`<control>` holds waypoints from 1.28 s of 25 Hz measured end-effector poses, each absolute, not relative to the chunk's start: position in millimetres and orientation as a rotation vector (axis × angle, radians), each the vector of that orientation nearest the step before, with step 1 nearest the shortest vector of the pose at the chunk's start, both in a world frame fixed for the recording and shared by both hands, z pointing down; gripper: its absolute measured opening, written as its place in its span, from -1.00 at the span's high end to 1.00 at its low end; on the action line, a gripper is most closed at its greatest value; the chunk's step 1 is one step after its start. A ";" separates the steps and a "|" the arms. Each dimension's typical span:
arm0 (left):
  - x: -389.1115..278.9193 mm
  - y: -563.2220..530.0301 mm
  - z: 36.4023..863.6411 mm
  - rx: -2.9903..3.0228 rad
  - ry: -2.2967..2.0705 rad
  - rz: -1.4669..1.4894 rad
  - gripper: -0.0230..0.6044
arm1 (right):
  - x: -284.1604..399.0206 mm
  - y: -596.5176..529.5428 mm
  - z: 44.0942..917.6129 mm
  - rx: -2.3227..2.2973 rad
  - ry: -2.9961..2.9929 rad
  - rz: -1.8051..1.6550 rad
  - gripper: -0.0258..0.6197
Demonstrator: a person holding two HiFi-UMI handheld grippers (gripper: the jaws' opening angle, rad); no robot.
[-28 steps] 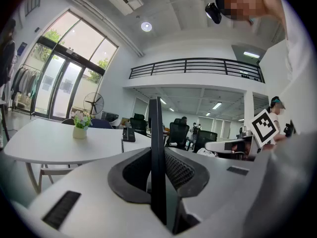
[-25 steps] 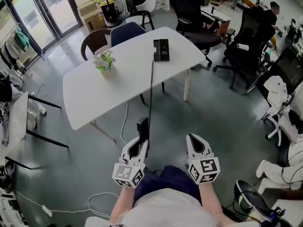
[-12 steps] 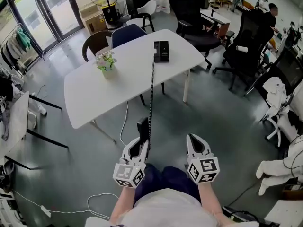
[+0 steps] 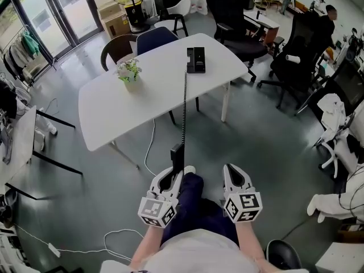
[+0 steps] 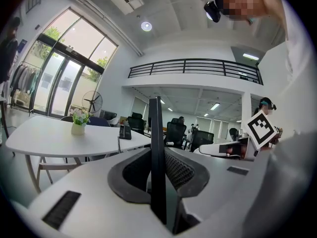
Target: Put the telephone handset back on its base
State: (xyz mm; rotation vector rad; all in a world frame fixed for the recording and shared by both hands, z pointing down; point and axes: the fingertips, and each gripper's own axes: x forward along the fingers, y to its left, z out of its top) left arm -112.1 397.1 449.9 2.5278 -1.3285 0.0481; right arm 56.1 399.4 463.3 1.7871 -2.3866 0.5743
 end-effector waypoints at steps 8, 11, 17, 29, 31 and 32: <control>-105.7 380.5 453.1 2.499 -1.321 0.039 0.66 | 62.4 385.3 467.8 1.777 -2.378 0.593 0.81; -105.0 369.9 455.6 2.488 -1.324 0.050 0.66 | 62.0 374.8 466.3 1.769 -2.387 0.592 0.81; -98.7 339.5 457.4 2.466 -1.321 0.047 0.66 | 69.7 345.7 469.7 1.759 -2.375 0.616 0.81; -90.5 249.5 447.7 2.422 -1.353 -0.018 0.66 | 76.0 247.3 456.2 1.700 -2.404 0.601 0.81; -91.1 235.0 447.1 2.412 -1.358 -0.017 0.66 | 76.0 232.0 454.7 1.693 -2.404 0.608 0.81; -91.4 228.1 446.7 2.408 -1.360 -0.016 0.66 | 76.5 225.1 454.0 1.691 -2.402 0.610 0.81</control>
